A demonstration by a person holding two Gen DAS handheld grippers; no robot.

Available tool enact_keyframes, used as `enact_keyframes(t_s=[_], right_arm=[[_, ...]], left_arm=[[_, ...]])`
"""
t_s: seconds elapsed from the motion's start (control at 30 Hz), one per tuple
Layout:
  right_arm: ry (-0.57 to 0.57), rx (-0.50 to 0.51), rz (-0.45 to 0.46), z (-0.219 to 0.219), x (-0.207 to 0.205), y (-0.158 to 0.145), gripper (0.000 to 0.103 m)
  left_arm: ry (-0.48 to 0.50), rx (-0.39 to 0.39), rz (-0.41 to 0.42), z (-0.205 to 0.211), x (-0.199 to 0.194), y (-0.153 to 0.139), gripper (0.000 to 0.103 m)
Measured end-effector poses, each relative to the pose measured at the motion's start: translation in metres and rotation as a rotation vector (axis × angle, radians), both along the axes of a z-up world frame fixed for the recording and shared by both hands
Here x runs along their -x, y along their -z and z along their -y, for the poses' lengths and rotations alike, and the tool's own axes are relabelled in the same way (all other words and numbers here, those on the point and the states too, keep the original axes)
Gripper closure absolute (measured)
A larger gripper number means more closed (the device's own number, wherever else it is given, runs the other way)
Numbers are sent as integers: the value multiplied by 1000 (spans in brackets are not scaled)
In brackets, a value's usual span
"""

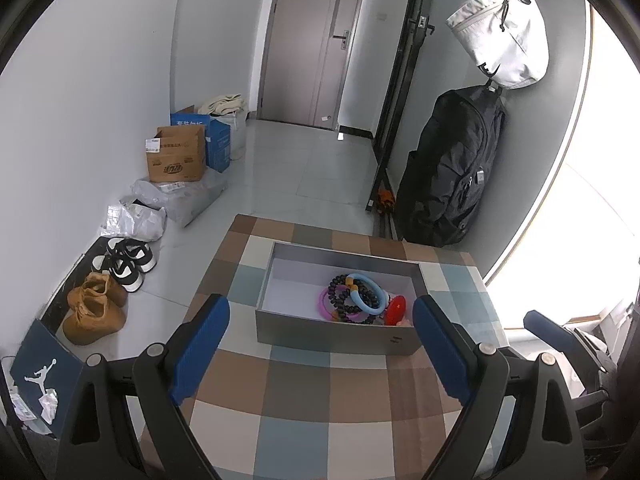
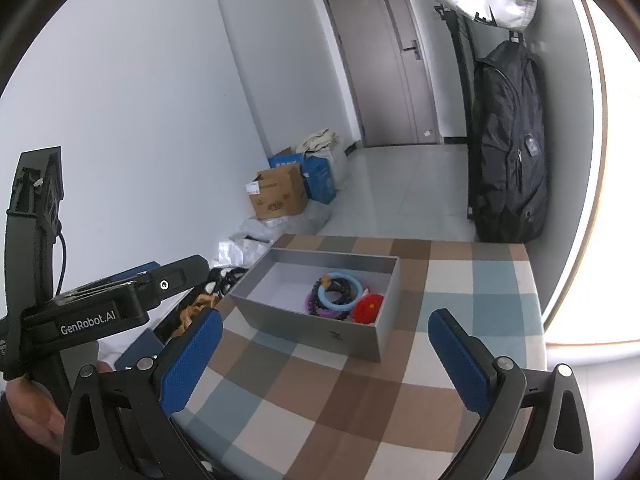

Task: Organize jewelry

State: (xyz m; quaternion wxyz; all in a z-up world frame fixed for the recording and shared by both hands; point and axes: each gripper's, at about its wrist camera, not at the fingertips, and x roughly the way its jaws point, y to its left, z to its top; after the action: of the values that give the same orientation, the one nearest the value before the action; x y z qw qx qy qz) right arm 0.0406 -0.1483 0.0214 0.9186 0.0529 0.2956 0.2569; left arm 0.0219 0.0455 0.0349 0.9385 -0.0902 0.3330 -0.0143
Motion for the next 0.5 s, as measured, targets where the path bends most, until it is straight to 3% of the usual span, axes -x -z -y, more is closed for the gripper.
enact_keyframes(t_s=[0.5], right_arm=[[7, 8, -21, 3, -3, 4, 0]], left_arm=[[7, -3, -5, 3, -1, -1, 13]])
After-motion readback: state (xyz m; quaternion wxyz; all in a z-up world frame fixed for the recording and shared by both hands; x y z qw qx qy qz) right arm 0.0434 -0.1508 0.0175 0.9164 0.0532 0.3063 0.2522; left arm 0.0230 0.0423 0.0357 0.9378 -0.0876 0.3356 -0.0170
